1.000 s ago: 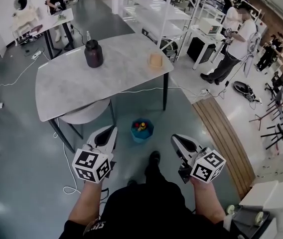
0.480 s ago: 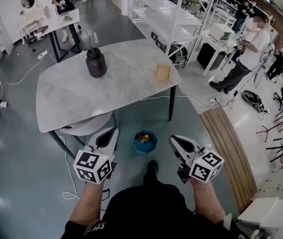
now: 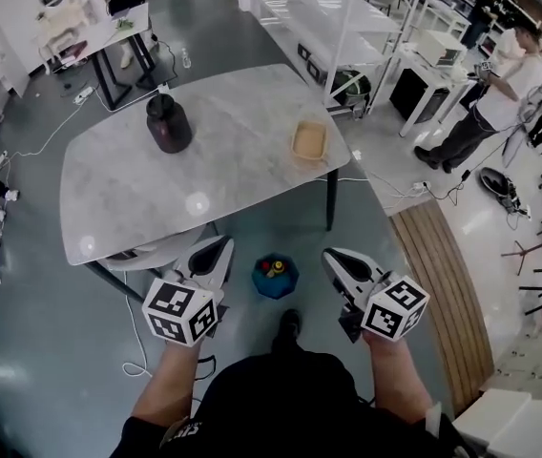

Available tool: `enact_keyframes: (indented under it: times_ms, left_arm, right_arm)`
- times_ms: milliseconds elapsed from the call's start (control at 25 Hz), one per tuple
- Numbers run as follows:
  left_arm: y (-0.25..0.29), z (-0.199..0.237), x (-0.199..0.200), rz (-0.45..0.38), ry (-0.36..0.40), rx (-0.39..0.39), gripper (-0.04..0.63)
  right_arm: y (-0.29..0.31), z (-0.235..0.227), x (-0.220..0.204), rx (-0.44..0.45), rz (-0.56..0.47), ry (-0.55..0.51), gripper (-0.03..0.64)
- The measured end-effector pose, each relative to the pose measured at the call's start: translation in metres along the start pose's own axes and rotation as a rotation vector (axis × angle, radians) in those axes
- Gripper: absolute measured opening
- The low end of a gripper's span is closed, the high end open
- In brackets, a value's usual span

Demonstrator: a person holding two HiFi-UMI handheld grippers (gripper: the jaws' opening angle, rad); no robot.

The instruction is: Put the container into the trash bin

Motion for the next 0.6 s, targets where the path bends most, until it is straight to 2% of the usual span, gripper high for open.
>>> enact_keyframes:
  times_ms: [120, 320, 600]
  left_arm:
    - [0.022, -0.003, 0.008, 0.007, 0.007, 0.004, 0.009]
    - [0.051, -0.006, 0.023, -0.027, 0.029, 0.016, 0.009]
    - [0.062, 0.017, 0.016, -0.009, -0.006, 0.034, 0.009]
  right_arm:
    - [0.001, -0.024, 0.006, -0.001, 0.002, 0.024, -0.006]
    - [0.001, -0.059, 0.022, -0.004, 0.02, 0.019, -0.006]
    - [0.021, -0.07, 0.027, -0.017, 0.044, -0.004, -0.006]
Point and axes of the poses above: the fingertips, and each gripper's own axes: y forward along the fingers, z to its left, x out of its top, the point moved 8 cm from there along -y, backward along the fingers, and after that the axes turned 15 degrees about -z, right-handed, at the moved point
